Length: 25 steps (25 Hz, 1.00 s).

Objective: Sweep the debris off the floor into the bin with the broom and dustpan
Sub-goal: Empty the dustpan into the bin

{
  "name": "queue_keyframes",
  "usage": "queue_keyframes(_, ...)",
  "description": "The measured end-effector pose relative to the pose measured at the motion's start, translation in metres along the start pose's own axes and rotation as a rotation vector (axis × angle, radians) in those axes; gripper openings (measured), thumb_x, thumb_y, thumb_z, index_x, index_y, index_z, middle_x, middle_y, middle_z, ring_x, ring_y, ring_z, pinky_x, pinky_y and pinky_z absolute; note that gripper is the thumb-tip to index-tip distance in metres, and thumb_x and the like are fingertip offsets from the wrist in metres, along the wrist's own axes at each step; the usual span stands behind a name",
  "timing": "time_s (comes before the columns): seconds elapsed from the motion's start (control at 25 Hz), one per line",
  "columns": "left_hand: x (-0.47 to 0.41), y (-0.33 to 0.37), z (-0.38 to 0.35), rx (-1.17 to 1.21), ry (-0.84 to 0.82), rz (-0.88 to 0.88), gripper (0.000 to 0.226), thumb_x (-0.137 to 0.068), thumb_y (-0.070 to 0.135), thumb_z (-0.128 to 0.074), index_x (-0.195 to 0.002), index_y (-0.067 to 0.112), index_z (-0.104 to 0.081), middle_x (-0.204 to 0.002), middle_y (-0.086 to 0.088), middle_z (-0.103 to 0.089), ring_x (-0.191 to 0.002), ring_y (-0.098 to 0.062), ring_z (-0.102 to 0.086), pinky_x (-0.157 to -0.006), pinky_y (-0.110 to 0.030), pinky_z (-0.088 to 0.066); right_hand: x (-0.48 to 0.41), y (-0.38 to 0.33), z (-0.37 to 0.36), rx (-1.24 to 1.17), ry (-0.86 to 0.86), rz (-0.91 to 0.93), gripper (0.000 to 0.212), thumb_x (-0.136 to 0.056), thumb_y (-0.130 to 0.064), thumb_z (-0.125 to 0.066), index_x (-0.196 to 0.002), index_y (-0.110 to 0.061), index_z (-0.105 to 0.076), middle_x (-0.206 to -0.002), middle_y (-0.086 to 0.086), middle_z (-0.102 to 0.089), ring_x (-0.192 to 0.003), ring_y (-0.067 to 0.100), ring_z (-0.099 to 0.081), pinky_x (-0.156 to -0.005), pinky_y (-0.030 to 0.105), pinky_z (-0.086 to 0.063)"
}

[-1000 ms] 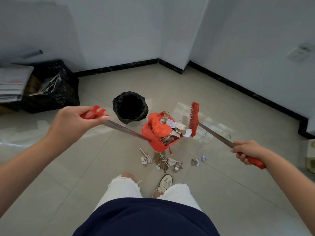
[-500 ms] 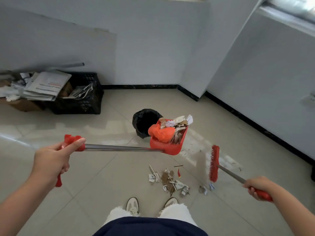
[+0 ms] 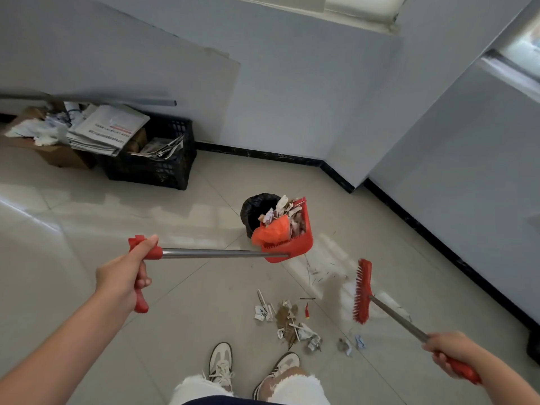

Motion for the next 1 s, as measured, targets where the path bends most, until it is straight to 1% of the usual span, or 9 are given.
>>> queue_keyframes(0.08, -0.01, -0.004, -0.006, 0.056, 0.011, 0.087, 0.041, -0.062, 0.052, -0.08, -0.076, 0.014, -0.074, -0.039, 0.004, -0.031, -0.043, -0.016, -0.032, -0.046, -0.021, -0.032, 0.005, -0.009, -0.006, -0.009, -0.003, 0.01, 0.028, -0.087, 0.003, -0.057, -0.111, -0.012, -0.057, -0.04, 0.004, -0.043, -0.022, 0.01, -0.034, -0.031, 0.011, -0.033)
queue_keyframes(0.16, -0.023, -0.01, -0.012, 0.119, 0.03, 0.176, 0.037, -0.061, 0.049, -0.081, -0.073, 0.015, -0.07, -0.035, 0.006, -0.031, -0.035, -0.013, -0.031, -0.047, -0.021, -0.034, 0.009, -0.018, -0.012, 0.001, -0.009, 0.021, 0.034, -0.087, 0.002, -0.058, -0.116, -0.014, -0.056, -0.042, 0.004, -0.044, -0.024, 0.009, -0.035, -0.031, 0.011, -0.032)
queue_keyframes(0.28, -0.046, -0.019, -0.021, 0.262, 0.025, 0.27, 0.029, -0.072, 0.042, -0.077, -0.074, 0.019, -0.06, -0.029, 0.009, -0.032, -0.022, -0.006, -0.025, -0.034, -0.011, -0.03, 0.014, -0.034, -0.022, 0.039, -0.044, 0.04, 0.039, -0.086, 0.0, -0.059, -0.122, -0.016, -0.053, -0.043, 0.004, -0.044, -0.027, 0.009, -0.036, -0.033, 0.012, -0.031)
queue_keyframes(0.36, -0.053, -0.022, -0.026, 0.319, 0.008, 0.327, 0.024, -0.082, 0.037, -0.07, -0.071, 0.022, -0.055, -0.028, 0.01, -0.031, -0.02, -0.005, -0.024, -0.033, -0.007, -0.029, 0.018, -0.045, -0.03, 0.064, -0.067, 0.059, 0.039, -0.086, -0.001, -0.06, -0.121, -0.019, -0.052, -0.044, 0.005, -0.044, -0.028, 0.009, -0.036, -0.033, 0.012, -0.031)
queue_keyframes(0.48, -0.056, -0.026, -0.032, 0.37, 0.02, 0.397, 0.027, -0.088, 0.035, -0.065, -0.067, 0.024, -0.052, -0.028, 0.01, -0.034, -0.019, -0.003, -0.025, -0.033, -0.006, -0.029, 0.025, -0.06, -0.043, 0.122, -0.094, 0.096, 0.037, -0.086, -0.002, -0.059, -0.117, -0.021, -0.052, -0.046, 0.005, -0.045, -0.031, 0.009, -0.037, -0.033, 0.013, -0.031)
queue_keyframes(0.68, -0.068, -0.041, -0.041, 0.446, 0.005, 0.48, 0.029, -0.095, 0.032, -0.057, -0.07, 0.02, -0.046, -0.023, 0.006, -0.036, -0.016, -0.003, -0.03, -0.029, -0.006, -0.03, 0.036, -0.076, -0.062, 0.22, -0.156, 0.135, 0.024, -0.087, -0.004, -0.058, -0.105, -0.02, -0.055, -0.047, 0.003, -0.044, -0.034, 0.009, -0.037, -0.035, 0.014, -0.031)
queue_keyframes(0.84, -0.068, -0.06, -0.034, 0.512, -0.051, 0.547, 0.033, -0.098, 0.029, -0.051, -0.067, 0.02, -0.04, -0.024, 0.006, -0.033, -0.017, -0.005, -0.029, -0.029, -0.006, -0.027, 0.038, -0.079, -0.068, 0.241, -0.17, 0.142, 0.034, -0.087, -0.005, -0.06, -0.113, -0.024, -0.049, -0.047, 0.004, -0.046, -0.035, 0.01, -0.038, -0.035, 0.016, -0.033)
queue_keyframes(0.92, -0.056, -0.076, -0.037, 0.608, -0.104, 0.624, 0.037, -0.1, 0.027, -0.044, -0.065, 0.02, -0.034, -0.024, 0.006, -0.031, -0.017, -0.007, -0.029, -0.029, -0.006, -0.026, 0.037, -0.079, -0.072, 0.241, -0.155, 0.147, 0.036, -0.087, -0.005, -0.06, -0.116, -0.024, -0.049, -0.047, 0.004, -0.045, -0.034, 0.01, -0.037, -0.034, 0.015, -0.032)
queue_keyframes(1.0, -0.033, -0.098, -0.042, 0.732, -0.098, 0.751, 0.04, -0.099, 0.025, -0.043, -0.062, 0.02, -0.03, -0.023, 0.005, -0.03, -0.016, -0.008, -0.03, -0.028, -0.007, -0.027, 0.037, -0.08, -0.076, 0.245, -0.145, 0.151, 0.037, -0.087, -0.005, -0.06, -0.117, -0.023, -0.049, -0.047, 0.005, -0.045, -0.033, 0.01, -0.037, -0.034, 0.015, -0.031)
Point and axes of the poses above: each hand's wrist, its own x-axis away from the middle knuckle, its own z-axis out of the back of the hand, y = z × x, the point moved 5 cm from there along -x, towards the middle knuckle
